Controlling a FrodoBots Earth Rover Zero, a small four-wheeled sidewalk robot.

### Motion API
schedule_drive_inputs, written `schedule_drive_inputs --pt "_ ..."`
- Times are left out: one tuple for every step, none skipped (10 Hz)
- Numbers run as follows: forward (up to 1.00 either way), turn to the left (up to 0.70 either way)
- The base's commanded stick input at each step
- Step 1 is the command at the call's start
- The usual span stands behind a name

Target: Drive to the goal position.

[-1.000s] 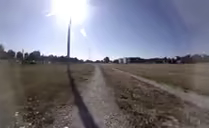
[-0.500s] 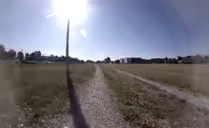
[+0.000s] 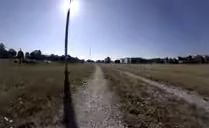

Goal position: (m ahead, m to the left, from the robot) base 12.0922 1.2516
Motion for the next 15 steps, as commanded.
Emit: schedule_drive_inputs --pt "0.5 0.0" --pt "0.5 0.0" --pt "0.5 0.0" --pt "0.5 0.0" --pt "0.5 0.0" --pt "0.5 0.0" --pt "0.5 0.0" --pt "0.5 0.0" --pt "0.5 0.0" --pt "0.5 0.0" --pt "0.5 0.0" --pt "0.5 0.0" --pt "0.5 0.0" --pt "0.5 0.0" --pt "0.5 0.0"
